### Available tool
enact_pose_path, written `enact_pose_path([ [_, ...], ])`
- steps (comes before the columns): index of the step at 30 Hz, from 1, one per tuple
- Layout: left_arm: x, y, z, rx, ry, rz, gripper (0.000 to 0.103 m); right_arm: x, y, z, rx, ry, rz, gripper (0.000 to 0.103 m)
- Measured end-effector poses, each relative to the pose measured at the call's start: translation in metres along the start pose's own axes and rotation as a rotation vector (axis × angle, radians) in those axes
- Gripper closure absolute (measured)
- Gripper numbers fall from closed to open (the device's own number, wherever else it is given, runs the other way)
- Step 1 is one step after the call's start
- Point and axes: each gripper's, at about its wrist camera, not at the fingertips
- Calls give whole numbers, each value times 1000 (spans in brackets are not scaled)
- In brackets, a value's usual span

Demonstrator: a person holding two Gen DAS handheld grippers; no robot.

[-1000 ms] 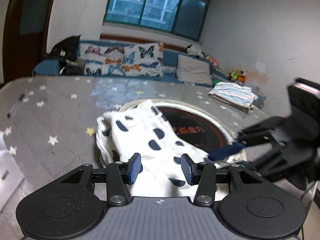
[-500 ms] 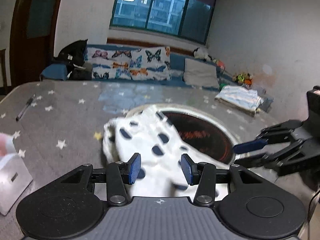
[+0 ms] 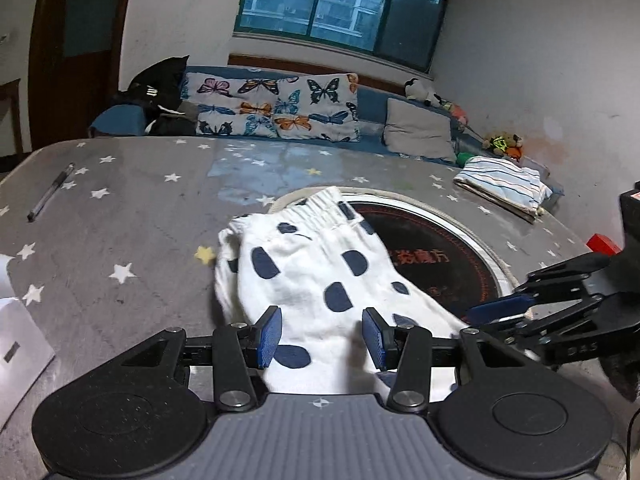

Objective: Fold clothes

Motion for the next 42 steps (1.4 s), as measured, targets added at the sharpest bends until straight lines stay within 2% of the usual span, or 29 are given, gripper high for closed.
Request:
enact_pose_path([
  [6,-8,-12,-9,3,20,-54,55,-3,-16,14,-30,-64,-61,73],
  [11,5,-20,-6,-2,19,-42,56,17,-20,22,-35,-98,-28,73],
  [18,22,-15,16,-49,-22,5,56,25,-13,9,-2,-87,12,73],
  [25,10,-26,4,-40,-13,-69,57,19,-32,3,1,-103,-38,73],
  [28,17,-31,4,-38,-2,-68,57,27,-37,3,16,-118,-34,73],
  [34,38,-26,13,-34,-24,-11,56,38,-26,0,3,-71,18,73],
  [40,23,-25,5,-19,-21,-38,55,6,-21,-20,32,-33,-21,73],
  [42,15,-24,-2,-10,-10,-49,49,-8,-17,-26,44,-21,-29,72],
])
Point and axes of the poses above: each gripper's, at about its wrist camera, not at the fingertips, and x roughly the way its jaws point, z to its left, y to its underside, and after that the axes turned 1 degree about x, right-handed
